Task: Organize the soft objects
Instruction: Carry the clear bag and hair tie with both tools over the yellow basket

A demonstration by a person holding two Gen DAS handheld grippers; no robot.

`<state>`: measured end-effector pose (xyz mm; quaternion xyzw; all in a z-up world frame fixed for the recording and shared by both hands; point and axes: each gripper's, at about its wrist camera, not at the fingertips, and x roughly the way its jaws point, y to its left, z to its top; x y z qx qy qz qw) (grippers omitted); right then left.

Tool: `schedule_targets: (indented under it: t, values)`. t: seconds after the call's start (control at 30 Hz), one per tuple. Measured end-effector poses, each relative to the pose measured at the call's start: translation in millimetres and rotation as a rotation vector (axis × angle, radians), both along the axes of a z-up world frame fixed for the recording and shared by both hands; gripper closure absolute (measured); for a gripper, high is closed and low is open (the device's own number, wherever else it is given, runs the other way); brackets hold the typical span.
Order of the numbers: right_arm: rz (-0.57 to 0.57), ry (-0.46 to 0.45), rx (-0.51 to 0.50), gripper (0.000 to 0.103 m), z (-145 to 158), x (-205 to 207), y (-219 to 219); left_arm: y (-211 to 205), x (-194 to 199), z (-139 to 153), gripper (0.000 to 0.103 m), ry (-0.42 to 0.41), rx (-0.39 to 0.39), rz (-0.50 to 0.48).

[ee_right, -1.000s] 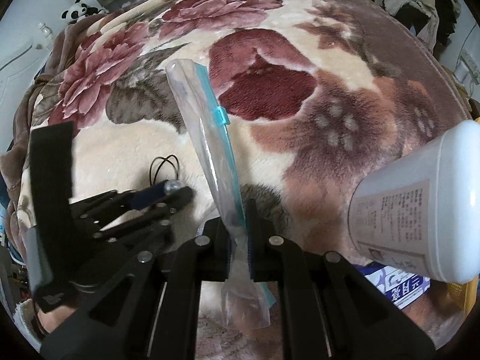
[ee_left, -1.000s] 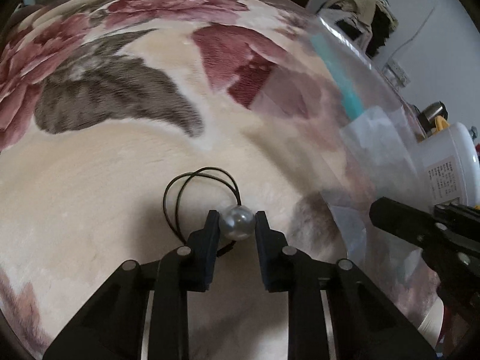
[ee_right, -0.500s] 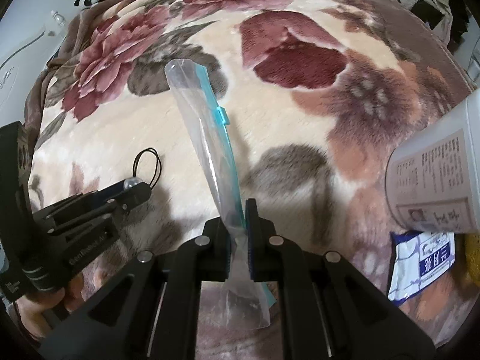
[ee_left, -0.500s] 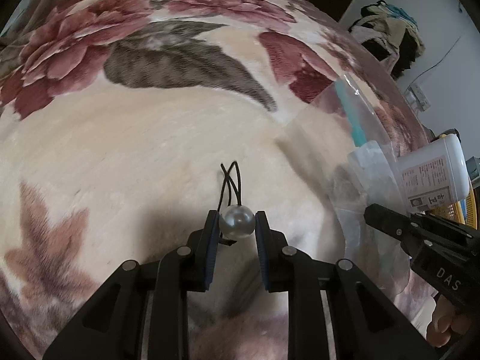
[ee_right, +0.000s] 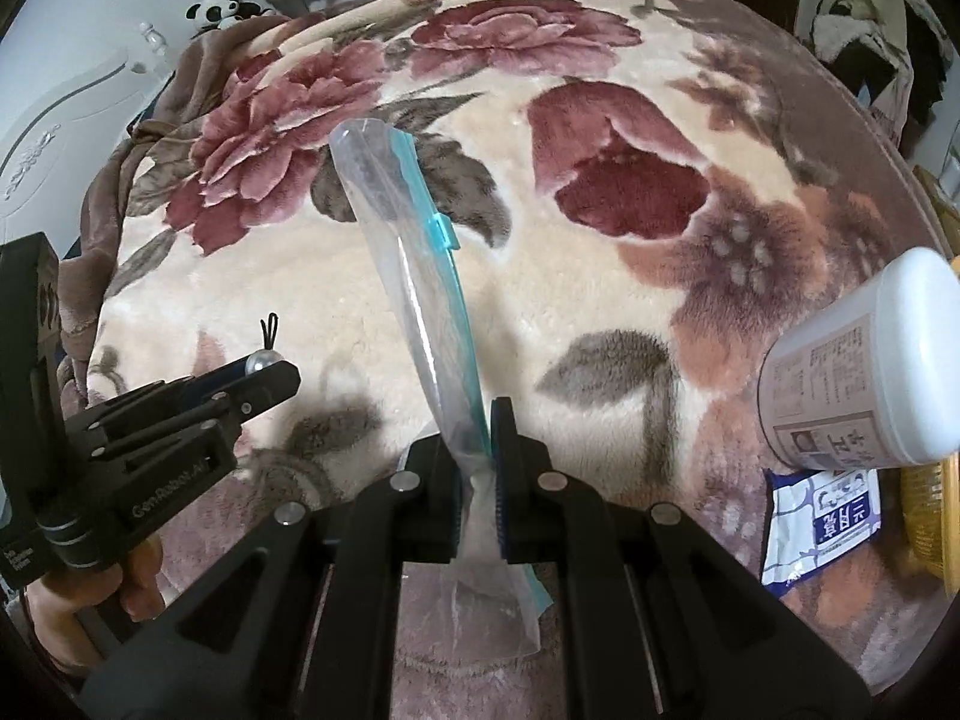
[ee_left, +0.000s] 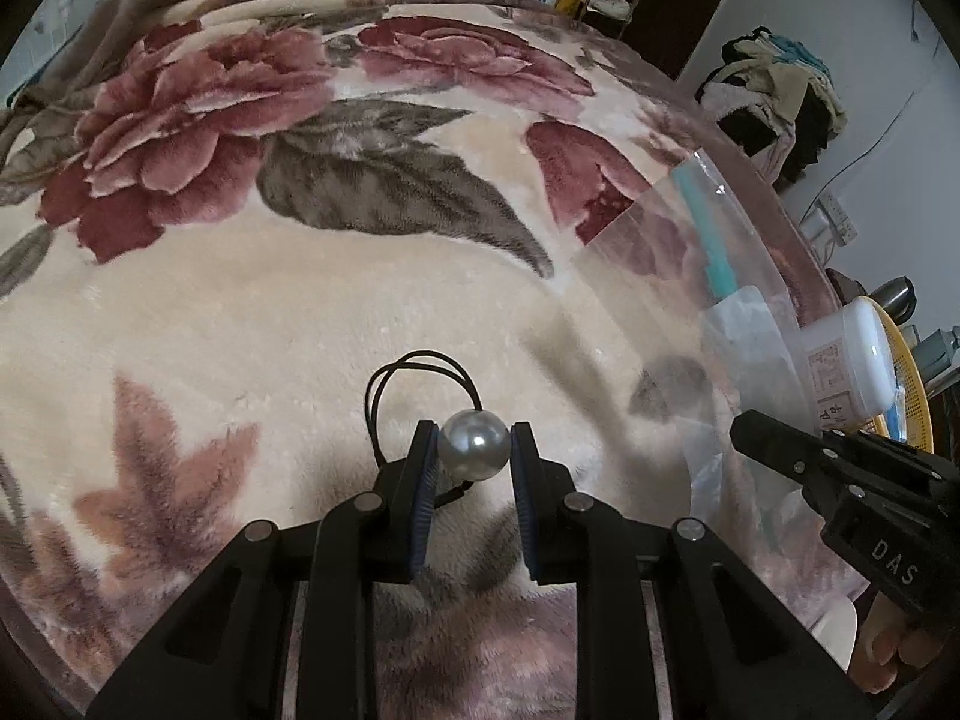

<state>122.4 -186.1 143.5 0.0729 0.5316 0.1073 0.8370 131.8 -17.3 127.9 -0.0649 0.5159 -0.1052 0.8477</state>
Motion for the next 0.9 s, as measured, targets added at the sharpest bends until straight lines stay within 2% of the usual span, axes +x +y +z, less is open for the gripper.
schedule_targets:
  t: [0.4,0.9]
  values:
    - [-0.003,-0.010,0.006,0.094,25,3,-12,-13,6,26,0.080,0.012,-0.023,-0.001]
    - [-0.069,-0.029,0.020,0.094,52,23,-57,-45,34,54,0.080,0.021,-0.040,-0.035]
